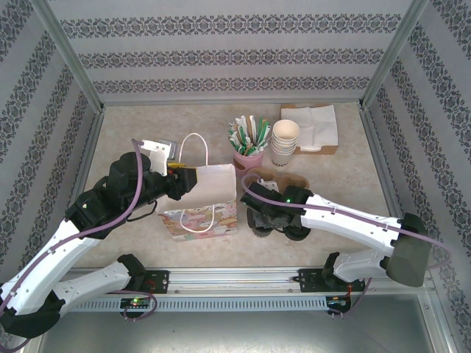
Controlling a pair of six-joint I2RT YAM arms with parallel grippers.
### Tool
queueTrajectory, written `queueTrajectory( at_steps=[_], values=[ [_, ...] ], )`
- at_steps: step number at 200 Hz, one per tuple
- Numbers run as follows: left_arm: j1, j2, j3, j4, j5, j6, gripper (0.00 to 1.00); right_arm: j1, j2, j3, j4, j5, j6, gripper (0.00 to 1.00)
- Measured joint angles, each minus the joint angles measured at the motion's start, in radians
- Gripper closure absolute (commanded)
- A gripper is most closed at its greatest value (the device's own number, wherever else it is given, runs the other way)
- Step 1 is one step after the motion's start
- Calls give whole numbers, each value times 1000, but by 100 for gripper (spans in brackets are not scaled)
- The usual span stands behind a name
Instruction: Pack the takeout coffee
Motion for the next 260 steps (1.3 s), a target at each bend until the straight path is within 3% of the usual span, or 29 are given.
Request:
queueTrajectory(
  at_steps=[56,126,146,260],
  values=[
    [0,0,-1,0,0,-1,57,-6,13,23,-43,-18,-8,27],
    [0,0,-4,0,0,0,57,-6,23,42,-93,-22,-15,25],
    [0,0,-4,0,0,-1,57,-6,23,43,-100,-22,-15,20],
    [0,0,-5,0,0,0,57,-19,-16,44,-126,-20,-19,20]
  ],
)
